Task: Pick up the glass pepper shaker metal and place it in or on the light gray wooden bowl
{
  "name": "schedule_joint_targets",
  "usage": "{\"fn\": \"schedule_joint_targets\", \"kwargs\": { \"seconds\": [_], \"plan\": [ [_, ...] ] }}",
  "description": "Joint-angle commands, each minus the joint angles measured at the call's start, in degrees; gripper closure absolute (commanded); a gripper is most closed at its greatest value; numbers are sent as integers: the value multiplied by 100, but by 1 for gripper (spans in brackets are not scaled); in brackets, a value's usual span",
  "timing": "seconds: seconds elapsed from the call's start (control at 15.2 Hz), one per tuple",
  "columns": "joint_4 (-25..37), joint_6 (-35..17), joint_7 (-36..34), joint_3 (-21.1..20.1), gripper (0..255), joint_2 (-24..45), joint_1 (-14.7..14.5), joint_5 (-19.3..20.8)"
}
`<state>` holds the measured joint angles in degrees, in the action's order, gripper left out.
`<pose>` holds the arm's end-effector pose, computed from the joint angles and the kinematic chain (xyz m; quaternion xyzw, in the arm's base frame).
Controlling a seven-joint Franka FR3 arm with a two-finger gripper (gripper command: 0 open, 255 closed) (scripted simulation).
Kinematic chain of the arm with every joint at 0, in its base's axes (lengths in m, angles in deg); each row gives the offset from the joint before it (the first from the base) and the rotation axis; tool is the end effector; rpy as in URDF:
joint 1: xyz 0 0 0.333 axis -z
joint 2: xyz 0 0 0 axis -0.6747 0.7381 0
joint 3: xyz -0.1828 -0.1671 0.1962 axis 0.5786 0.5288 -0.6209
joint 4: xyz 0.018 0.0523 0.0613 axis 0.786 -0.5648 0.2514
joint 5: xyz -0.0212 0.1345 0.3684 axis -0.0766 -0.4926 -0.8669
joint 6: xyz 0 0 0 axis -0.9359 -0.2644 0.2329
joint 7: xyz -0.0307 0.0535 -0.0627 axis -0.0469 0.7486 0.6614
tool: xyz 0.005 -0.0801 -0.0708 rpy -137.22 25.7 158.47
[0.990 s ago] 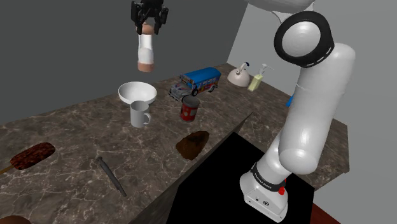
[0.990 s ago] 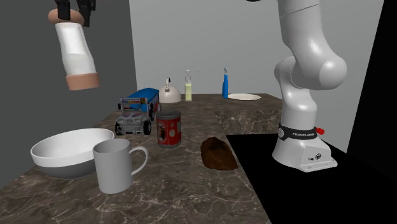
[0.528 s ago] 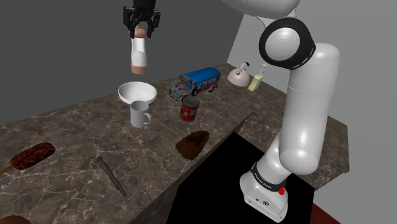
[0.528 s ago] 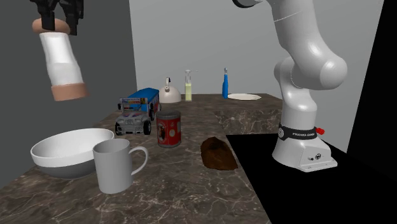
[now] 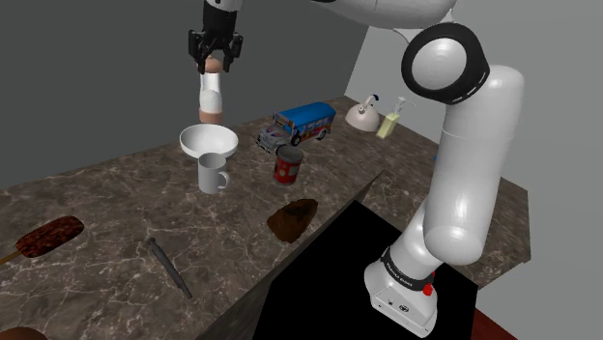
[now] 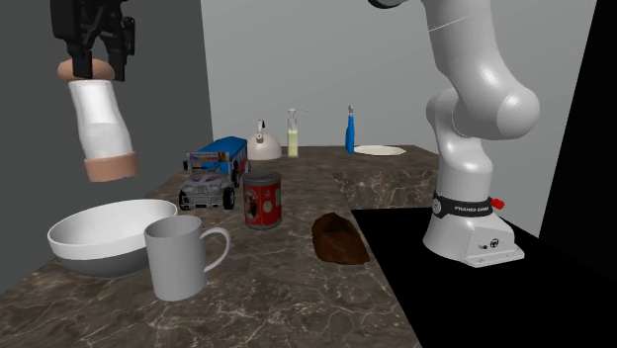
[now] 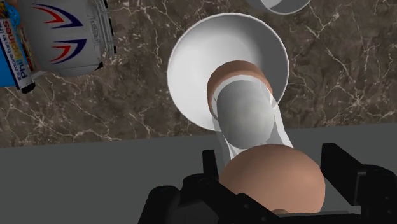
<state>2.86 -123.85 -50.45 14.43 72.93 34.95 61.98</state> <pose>0.6731 0.1247 0.5545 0.9968 -0.0165 0.0788 0.0023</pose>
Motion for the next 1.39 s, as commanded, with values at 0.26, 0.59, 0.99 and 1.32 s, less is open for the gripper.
{"fn": "schedule_joint_targets", "kwargs": {
  "seconds": [0.26, 0.59, 0.99, 1.32],
  "plan": [
    [-580, -522, -22, 2, 255, -62, 13, 3],
    [-966, -907, -39, 6, 255, -63, 19, 10],
    [-1142, -1096, -48, 8, 255, -50, 22, 15],
    [-1142, -1096, -48, 8, 0, -50, 22, 15]
  ]
}}
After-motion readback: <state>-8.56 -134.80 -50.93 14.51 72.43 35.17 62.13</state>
